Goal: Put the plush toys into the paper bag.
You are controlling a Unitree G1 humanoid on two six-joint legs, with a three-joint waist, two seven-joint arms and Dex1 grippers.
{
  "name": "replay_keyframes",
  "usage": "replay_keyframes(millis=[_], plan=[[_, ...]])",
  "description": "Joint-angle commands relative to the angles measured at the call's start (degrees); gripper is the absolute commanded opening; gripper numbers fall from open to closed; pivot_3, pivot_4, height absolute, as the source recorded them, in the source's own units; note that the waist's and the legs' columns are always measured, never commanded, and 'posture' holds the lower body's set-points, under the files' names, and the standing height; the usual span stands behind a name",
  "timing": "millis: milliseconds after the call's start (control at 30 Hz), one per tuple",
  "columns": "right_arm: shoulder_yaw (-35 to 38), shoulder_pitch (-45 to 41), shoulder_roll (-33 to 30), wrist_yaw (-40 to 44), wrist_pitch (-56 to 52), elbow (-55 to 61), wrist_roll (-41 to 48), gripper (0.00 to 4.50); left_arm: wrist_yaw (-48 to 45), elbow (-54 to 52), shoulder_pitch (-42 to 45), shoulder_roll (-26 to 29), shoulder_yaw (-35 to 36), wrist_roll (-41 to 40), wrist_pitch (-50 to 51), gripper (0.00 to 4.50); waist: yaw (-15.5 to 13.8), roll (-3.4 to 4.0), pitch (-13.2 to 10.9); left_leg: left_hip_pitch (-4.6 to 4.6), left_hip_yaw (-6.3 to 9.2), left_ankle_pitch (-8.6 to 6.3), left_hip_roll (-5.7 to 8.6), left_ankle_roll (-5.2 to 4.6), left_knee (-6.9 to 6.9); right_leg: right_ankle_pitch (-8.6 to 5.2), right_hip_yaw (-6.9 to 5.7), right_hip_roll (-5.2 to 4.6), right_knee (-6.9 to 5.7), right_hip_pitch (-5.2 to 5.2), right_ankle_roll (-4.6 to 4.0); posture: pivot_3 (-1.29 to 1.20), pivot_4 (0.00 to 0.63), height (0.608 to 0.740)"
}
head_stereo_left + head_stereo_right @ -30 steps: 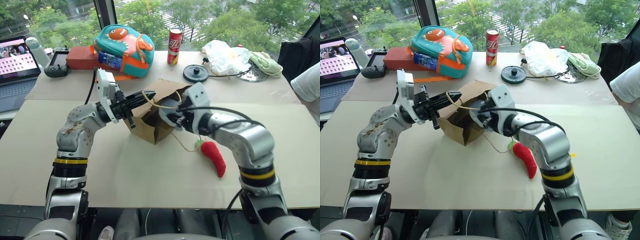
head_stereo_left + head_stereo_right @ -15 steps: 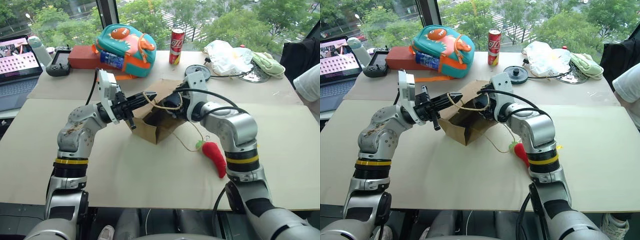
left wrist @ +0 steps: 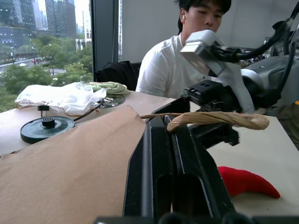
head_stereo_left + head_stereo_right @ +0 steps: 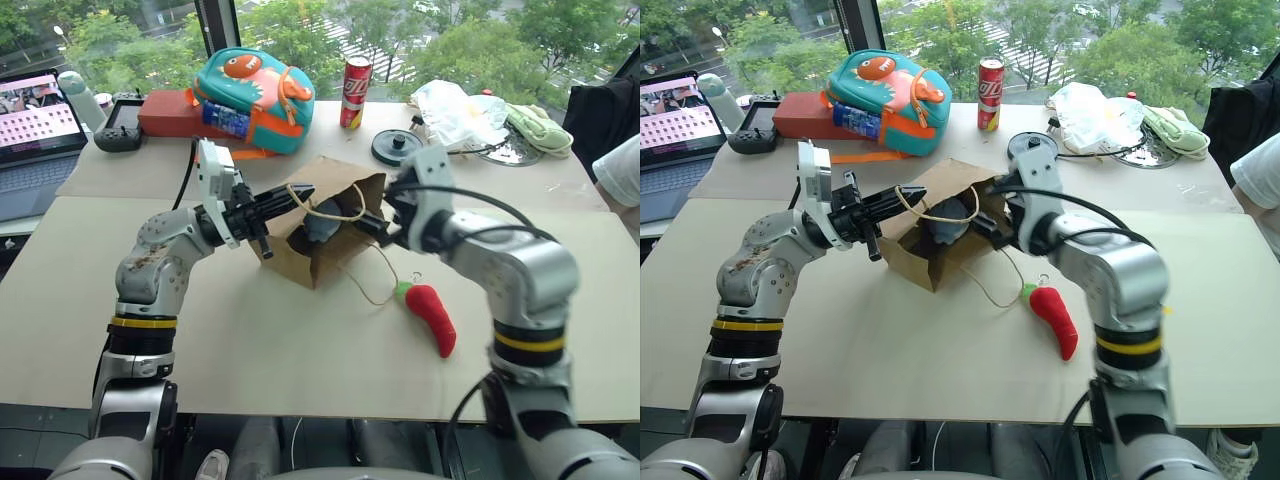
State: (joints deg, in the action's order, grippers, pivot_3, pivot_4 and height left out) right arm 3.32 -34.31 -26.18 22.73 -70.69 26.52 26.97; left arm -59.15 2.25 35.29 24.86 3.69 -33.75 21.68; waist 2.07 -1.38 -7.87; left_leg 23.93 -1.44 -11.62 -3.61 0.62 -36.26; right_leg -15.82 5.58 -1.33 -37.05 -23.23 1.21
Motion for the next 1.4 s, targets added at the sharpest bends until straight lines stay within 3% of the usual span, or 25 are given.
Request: replay_keyframes(millis=[33,233,400,600,767,1033,1200,1400], plan=[[3.1,5.4,-8.3,5.8,-0.7,6.4,3.2,4.47,-0.1,-1.2,0.7,0.2,0.7,-0.7,-0.1,0.0,-0.1,0.0,0.0,0.0,0.01,0.0,0.01,0.0,0.0,0.0,0.0,-0.01,0.0,0.01,0.01,0.0,0.15,0.733],[7.4,18.5,-18.9,9.0,-1.5,9.7,4.0,4.47,-0.3,-1.1,0.6,0.5,0.7,-0.7,0.0,0.0,0.1,-0.02,0.0,-0.09,0.02,0.0,0.01,0.0,-0.03,-0.02,0.03,0.02,0.0,0.09,0.03,0.0,0.15,0.733],[4.4,26.2,-20.2,6.5,-1.7,10.5,2.0,4.47,-0.4,-1.3,0.4,0.8,0.8,-0.8,0.3,0.0,0.4,-0.02,0.0,-0.11,0.02,0.0,0.01,0.0,-0.05,-0.02,0.06,0.02,-0.02,0.1,0.03,0.0,0.15,0.733],[1.5,27.7,-19.4,3.9,-0.5,9.4,-0.2,4.47,-0.6,-1.3,0.6,0.9,0.8,-0.8,0.7,0.0,0.2,-0.02,0.0,-0.12,0.02,0.0,0.03,0.0,-0.11,-0.03,0.07,0.01,-0.04,0.12,0.05,0.0,0.15,0.733],[1.6,27.5,-18.5,3.4,0.4,9.6,-0.6,3.27,-0.7,-1.4,0.6,1.0,0.8,-0.8,0.9,0.0,0.1,-0.02,0.0,-0.11,0.02,0.0,0.04,0.0,-0.1,-0.04,0.06,0.02,-0.02,0.13,0.07,0.0,0.15,0.733],[1.0,27.8,-18.3,4.0,0.1,10.1,0.0,0.45,-0.8,-1.1,0.8,1.2,0.9,-0.7,0.8,0.0,0.1,-0.02,0.0,-0.11,0.02,0.0,0.04,0.0,-0.11,-0.04,0.07,0.01,-0.02,0.13,0.07,0.0,0.15,0.733],[3.2,27.2,-18.5,4.3,0.2,10.9,0.5,0.45,-0.8,-0.9,0.9,1.2,0.9,-0.7,0.7,0.0,0.1,-0.02,0.0,-0.11,0.02,0.0,0.04,0.0,-0.11,-0.04,0.07,0.01,-0.02,0.13,0.07,0.0,0.15,0.733],[11.4,25.5,-19.6,7.0,-0.5,13.4,4.2,0.45,-0.7,-0.7,1.0,0.9,0.8,-0.6,0.4,0.0,0.0,-0.02,0.0,-0.11,0.02,0.0,0.05,0.0,-0.11,-0.04,0.07,0.01,-0.02,0.13,0.07,0.0,0.15,0.733]])
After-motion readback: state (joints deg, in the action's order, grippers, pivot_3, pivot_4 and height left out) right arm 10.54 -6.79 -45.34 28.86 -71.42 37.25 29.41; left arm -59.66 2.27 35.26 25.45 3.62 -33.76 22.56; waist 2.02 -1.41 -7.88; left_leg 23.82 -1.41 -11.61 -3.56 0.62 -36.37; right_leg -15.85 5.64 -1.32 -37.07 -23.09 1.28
